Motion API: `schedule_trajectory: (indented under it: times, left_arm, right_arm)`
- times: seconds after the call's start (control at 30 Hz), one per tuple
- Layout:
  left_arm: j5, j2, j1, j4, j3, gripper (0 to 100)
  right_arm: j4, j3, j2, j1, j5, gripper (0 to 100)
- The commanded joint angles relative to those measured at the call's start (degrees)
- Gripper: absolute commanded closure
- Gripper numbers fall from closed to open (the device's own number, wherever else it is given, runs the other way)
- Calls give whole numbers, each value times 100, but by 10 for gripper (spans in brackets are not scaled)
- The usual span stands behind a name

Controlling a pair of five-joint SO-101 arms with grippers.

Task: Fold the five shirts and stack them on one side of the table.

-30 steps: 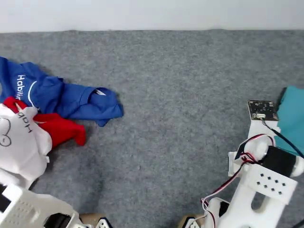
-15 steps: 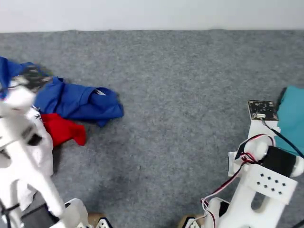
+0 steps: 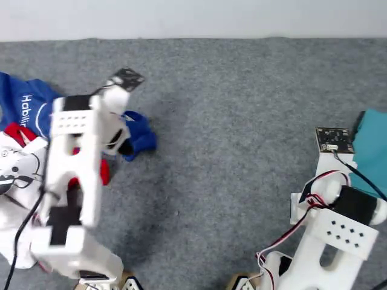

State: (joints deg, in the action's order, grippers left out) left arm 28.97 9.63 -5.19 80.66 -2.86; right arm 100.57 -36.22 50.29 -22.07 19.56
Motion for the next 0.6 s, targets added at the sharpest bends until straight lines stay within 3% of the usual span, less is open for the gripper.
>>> schedule_trajectory:
  times: [0.0,0.27,0.47,0.57]
  left_arm:
    - [-141,809,413,-114,822,765]
    - [-352,3059,563,193,2712,784]
    - [-352,4325,571,1073,4831,982]
    - [-343,4668,651,1820,6062,987]
  right_arm:
    - [215,35,40,57,-35,990]
    - [215,35,84,57,-18,990]
    - [215,35,92,48,-18,990]
    - [215,35,92,48,-9,990]
